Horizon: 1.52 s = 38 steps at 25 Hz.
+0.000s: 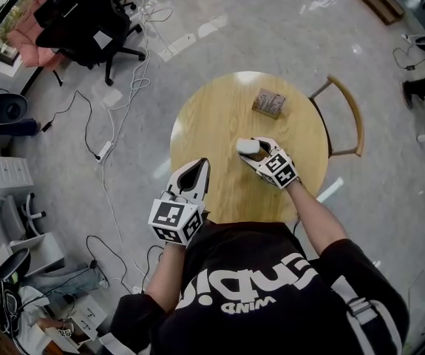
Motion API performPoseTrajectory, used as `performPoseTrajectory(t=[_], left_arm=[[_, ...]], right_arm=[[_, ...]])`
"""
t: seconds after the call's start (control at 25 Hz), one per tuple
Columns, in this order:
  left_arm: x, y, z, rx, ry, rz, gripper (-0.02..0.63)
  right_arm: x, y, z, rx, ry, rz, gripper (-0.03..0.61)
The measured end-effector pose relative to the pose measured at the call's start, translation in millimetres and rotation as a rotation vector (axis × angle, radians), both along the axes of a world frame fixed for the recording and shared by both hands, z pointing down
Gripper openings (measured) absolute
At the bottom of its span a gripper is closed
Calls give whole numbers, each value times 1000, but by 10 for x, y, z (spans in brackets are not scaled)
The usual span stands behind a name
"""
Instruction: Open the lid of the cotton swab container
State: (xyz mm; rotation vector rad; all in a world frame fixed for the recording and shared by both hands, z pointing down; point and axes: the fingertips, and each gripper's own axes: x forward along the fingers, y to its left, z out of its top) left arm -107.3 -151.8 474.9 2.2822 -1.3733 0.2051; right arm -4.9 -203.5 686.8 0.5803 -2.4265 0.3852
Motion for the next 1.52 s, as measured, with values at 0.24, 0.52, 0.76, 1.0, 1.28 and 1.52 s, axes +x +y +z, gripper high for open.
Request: performPoseTrajectory(t=[0.24, 0.52, 0.76, 1.0, 1.28, 1.52], left_arm=[[18, 9, -1, 7, 2, 5, 8], [75, 27, -23, 19, 9, 21, 8], [142, 20, -58, 35, 21, 45, 8], [215, 36, -135, 56, 22, 77, 8], [249, 88, -273, 92, 12, 106, 8], [234, 118, -414, 135, -4, 128, 8]], right_arm=[[60, 32, -155, -22, -33, 23, 262], [120, 86, -458, -10, -58, 30, 264], [188, 122, -778, 3, -77, 66, 262], [254, 229, -1182, 24, -100, 85, 262], [317, 487, -1599, 56, -112, 71, 261], [387, 684, -1875, 98, -116, 59, 261]])
